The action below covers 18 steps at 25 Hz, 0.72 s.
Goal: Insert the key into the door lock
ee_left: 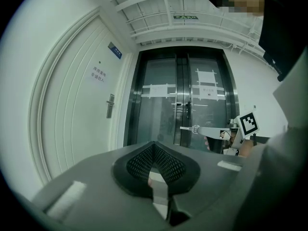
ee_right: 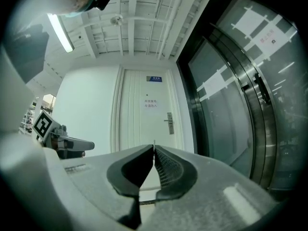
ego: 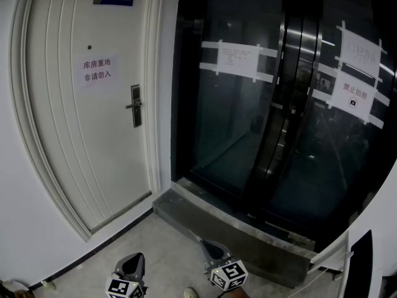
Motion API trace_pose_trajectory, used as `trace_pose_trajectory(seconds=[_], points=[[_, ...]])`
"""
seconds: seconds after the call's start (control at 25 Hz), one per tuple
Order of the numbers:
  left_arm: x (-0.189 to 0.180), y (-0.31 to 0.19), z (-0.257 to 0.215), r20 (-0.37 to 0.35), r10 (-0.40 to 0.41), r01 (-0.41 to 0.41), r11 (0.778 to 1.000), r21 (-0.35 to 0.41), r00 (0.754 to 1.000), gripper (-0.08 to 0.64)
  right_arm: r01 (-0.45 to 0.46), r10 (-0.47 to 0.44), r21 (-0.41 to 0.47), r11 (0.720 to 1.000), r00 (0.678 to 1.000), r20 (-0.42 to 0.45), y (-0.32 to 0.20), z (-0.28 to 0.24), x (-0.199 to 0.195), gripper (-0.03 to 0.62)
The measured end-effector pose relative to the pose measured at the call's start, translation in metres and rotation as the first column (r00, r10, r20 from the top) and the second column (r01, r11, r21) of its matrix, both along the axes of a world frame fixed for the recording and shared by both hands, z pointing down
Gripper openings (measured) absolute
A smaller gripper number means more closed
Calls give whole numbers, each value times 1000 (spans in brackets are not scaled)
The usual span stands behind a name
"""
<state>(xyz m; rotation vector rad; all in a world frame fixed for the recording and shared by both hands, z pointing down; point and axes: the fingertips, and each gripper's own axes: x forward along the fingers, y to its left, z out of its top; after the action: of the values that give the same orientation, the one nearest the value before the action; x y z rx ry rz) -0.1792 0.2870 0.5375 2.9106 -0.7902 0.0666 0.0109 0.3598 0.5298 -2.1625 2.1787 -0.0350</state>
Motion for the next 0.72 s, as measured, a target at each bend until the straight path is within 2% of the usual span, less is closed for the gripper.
trace_pose_trajectory(seconds=[0.44,0.72], points=[[86,-72,-6,6,-11,11,1000,2,1000,2,15,-15,-4,1000,1000,-1,-77,-2,85,11],[128,-119,-4,10,-40,40,999,15,999,2,48,-48,0,999,999,-5,-126,2,125,11]])
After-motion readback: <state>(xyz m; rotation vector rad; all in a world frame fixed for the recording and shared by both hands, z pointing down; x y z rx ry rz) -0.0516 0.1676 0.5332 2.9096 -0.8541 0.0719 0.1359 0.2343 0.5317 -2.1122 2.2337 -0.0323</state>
